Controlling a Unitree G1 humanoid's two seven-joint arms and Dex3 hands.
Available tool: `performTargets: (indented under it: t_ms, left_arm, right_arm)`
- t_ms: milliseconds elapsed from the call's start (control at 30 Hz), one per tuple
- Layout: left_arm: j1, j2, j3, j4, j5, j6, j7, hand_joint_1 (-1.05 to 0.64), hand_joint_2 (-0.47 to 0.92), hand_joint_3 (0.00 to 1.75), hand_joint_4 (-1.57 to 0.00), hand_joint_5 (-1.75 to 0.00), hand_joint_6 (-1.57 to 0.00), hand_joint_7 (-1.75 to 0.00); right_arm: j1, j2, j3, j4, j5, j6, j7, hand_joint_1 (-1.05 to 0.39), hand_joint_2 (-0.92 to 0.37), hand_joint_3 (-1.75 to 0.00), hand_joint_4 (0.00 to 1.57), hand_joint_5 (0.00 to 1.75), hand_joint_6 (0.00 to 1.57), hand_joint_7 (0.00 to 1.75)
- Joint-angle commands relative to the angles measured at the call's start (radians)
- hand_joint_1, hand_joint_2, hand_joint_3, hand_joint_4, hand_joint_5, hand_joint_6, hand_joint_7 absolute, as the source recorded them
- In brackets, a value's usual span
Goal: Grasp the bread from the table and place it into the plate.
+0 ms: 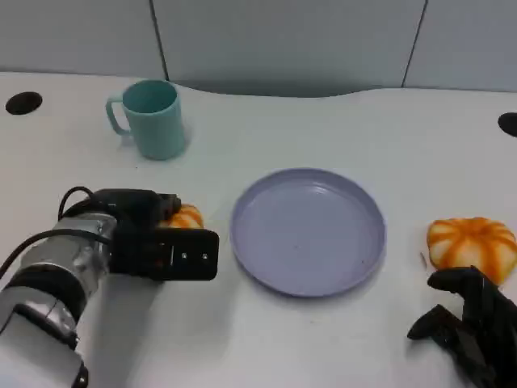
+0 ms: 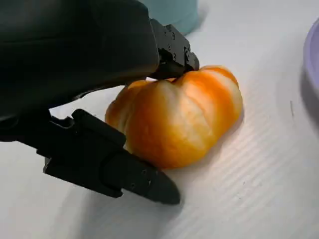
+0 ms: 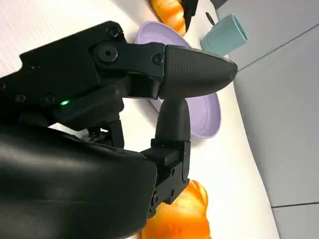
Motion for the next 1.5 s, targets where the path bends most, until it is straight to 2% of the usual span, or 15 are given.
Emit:
performTargets:
  t_ms: [33,100,167,233,267,333,400,433,500,567,767,867,1067,1200,1500]
  left_arm:
    - [0.025,0.016,-0.051,0.01,0.038,-0.072,0.174,-0.18,0.82,0.02,-0.58,-1.68,-0.46,-1.63]
    - [0.031,0.025,-0.083,0.016,0.068,-0.098,0.278,-0.11,0.84,0.03,-0.69,-1.73,-0.5,-1.72]
    - [0.032,0.03,-0.102,0.024,0.081,-0.104,0.332,-0.12,0.87,0.05,-0.73,-1.74,-0.51,-1.74]
    - [0.035,0.029,-0.101,0.031,0.073,-0.097,0.357,-0.16,0.88,0.05,-0.76,-1.75,-0.55,-1.66]
    - [0.036,0.028,-0.095,0.034,0.065,-0.094,0.356,-0.17,0.89,0.05,-0.76,-1.75,-0.59,-1.58]
    - [0.038,0.029,-0.08,0.036,0.046,-0.098,0.34,-0.18,0.91,0.09,-0.75,-1.75,-0.55,-1.66]
    - [0.042,0.031,-0.064,0.036,0.026,-0.104,0.337,-0.17,0.91,0.09,-0.75,-1.75,-0.57,-1.6]
    - [0.046,0.033,-0.052,0.036,0.011,-0.109,0.335,-0.15,0.91,0.11,-0.72,-1.75,-0.53,-1.68]
    - [0.054,0.035,-0.021,0.035,-0.026,-0.122,0.324,-0.13,0.92,0.13,-0.69,-1.75,-0.49,-1.73]
    - [0.061,0.038,0.008,0.034,-0.059,-0.145,0.324,-0.12,0.92,0.19,-0.67,-1.75,-0.46,-1.74]
    - [0.063,0.053,0.134,0.006,-0.189,-0.225,0.323,-0.09,0.84,0.2,-0.72,-1.75,-0.48,-1.75]
    - [0.052,0.063,0.187,-0.025,-0.246,-0.286,0.297,-0.08,0.84,0.2,-0.72,-1.75,-0.48,-1.75]
    - [0.002,0.068,0.214,-0.11,-0.284,-0.452,0.234,-0.07,0.84,0.16,-0.73,-1.75,-0.5,-1.75]
    - [-0.045,0.031,0.189,-0.133,-0.274,-0.507,0.167,-0.09,0.84,0.13,-0.79,-1.75,-0.54,-1.75]
    - [-0.14,-0.115,0.092,-0.103,-0.196,-0.465,0.107,-0.09,0.83,0.11,-0.88,-1.75,-0.61,-1.75]
  right_arm:
    - [0.004,-0.01,-0.003,-0.011,0.001,0.002,-0.003,-0.36,-0.92,-0.62,0.48,1.75,0.28,1.7]
    - [0.004,-0.012,-0.002,-0.01,0.001,0.001,0.0,-0.36,-0.92,-0.61,0.48,1.75,0.28,1.69]
    - [0.002,-0.011,-0.003,-0.009,0.002,0.0,0.002,-0.36,-0.92,-0.61,0.48,1.75,0.29,1.69]
    - [0.0,-0.009,-0.004,-0.004,0.002,-0.005,0.001,-0.36,-0.92,-0.61,0.48,1.75,0.29,1.69]
    - [0.0,-0.009,-0.005,-0.003,0.001,-0.007,0.001,-0.36,-0.92,-0.62,0.49,1.75,0.29,1.69]
    - [0.001,-0.012,-0.002,-0.004,-0.003,-0.008,0.002,-0.36,-0.92,-0.62,0.49,1.75,0.28,1.69]
    - [0.001,-0.014,-0.002,-0.001,-0.003,-0.012,0.008,-0.35,-0.92,-0.62,0.49,1.75,0.28,1.68]
    - [0.0,-0.014,-0.004,-0.002,0.0,-0.008,0.007,-0.36,-0.92,-0.62,0.49,1.75,0.28,1.69]
    - [0.0,-0.012,-0.006,-0.005,0.003,0.0,0.003,-0.37,-0.92,-0.62,0.5,1.75,0.29,1.69]
    - [0.0,-0.011,-0.006,-0.006,0.003,0.001,0.001,-0.36,-0.92,-0.62,0.5,1.75,0.28,1.69]
    - [0.003,-0.009,-0.005,-0.011,-0.002,-0.003,-0.005,-0.36,-0.92,-0.63,0.5,1.75,0.28,1.68]
    - [0.004,-0.008,-0.005,-0.015,0.0,0.002,-0.009,-0.35,-0.92,-0.63,0.48,1.75,0.27,1.68]
    - [-0.007,-0.015,-0.007,0.012,0.0,-0.015,0.013,-0.36,-0.92,-0.63,0.49,1.75,0.27,1.69]
    - [-0.007,-0.008,-0.008,0.003,0.001,-0.002,-0.003,-0.35,-0.92,-0.62,0.49,1.75,0.28,1.69]
    - [0.002,0.002,-0.001,-0.037,0.005,0.051,-0.031,-0.35,-0.92,-0.64,0.45,1.75,0.24,1.68]
